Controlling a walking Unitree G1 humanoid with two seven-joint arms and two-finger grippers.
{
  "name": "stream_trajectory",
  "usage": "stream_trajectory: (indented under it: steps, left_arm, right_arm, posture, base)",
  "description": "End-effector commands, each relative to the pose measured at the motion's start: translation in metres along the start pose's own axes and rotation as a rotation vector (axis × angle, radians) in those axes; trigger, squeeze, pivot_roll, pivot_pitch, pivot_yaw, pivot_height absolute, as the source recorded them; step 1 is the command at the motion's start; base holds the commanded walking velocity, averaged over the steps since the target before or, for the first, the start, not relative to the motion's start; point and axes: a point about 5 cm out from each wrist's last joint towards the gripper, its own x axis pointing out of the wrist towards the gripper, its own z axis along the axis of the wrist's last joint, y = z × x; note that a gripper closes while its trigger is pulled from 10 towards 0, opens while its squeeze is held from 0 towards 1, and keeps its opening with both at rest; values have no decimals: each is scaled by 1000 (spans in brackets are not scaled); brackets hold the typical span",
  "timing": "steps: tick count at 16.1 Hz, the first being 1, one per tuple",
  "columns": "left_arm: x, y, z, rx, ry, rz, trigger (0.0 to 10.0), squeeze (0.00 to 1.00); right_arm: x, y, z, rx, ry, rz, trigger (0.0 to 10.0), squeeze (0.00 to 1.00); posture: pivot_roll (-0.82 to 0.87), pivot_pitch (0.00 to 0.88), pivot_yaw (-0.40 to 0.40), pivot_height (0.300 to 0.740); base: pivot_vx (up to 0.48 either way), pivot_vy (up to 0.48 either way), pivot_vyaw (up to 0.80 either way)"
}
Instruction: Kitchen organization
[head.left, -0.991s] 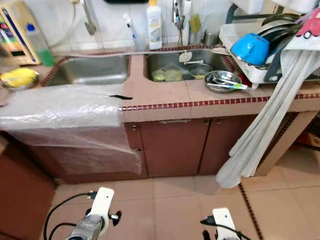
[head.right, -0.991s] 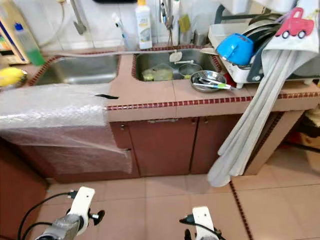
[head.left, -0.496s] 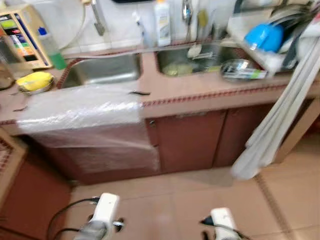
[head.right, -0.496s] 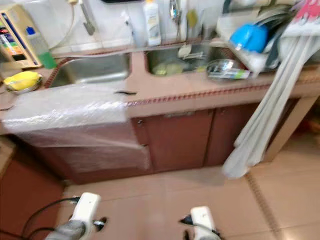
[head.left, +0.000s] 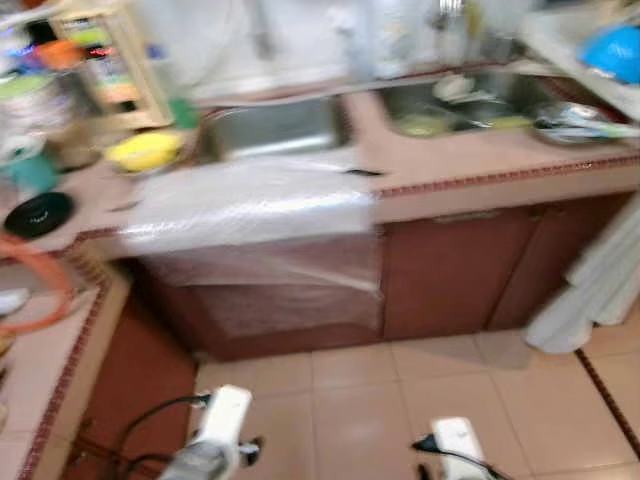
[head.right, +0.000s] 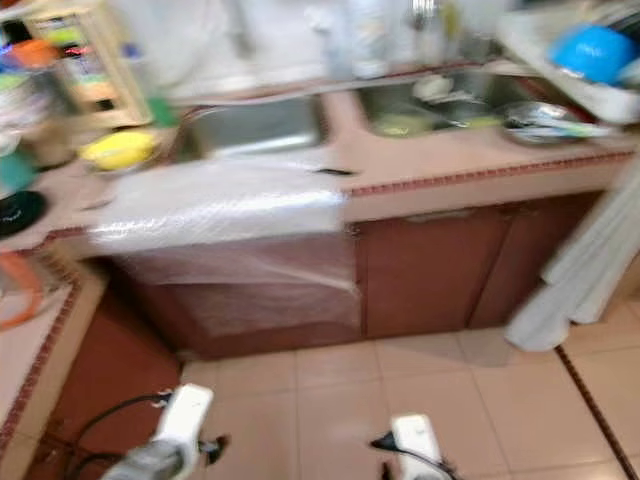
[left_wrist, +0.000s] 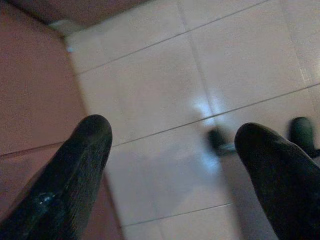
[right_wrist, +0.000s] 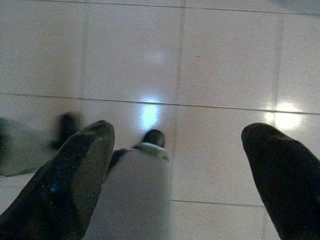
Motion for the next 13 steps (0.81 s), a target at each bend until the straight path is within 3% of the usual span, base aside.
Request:
stream_trajectory:
  steps: [1, 2, 10, 13]
  left_arm:
    - [-2, 16, -1, 8, 6, 39, 10000, 0]
    - [-2, 16, 1, -4, -2, 40, 10000, 0]
    - [-1, 11, 7, 27, -29, 12, 10000, 0]
    - [-3, 14, 0, 13, -20, 1, 10000, 0]
  right_arm:
    - [1, 9, 5, 0, -13, 24, 10000, 0]
    - [1, 8, 5, -5, -14, 26, 10000, 0]
    - [0, 9, 2, -16, -7, 29, 10000, 0]
    - [0, 6, 0, -18, -3, 24, 10000, 0]
  posture:
    - [-46, 0, 94, 740]
    - [-46, 0, 91, 740]
    - [-46, 0, 85, 740]
    - [-51, 0, 86, 740]
  base:
    - [0, 461, 0]
    - [0, 458, 0]
    - [0, 0, 0]
    - [0, -480, 0]
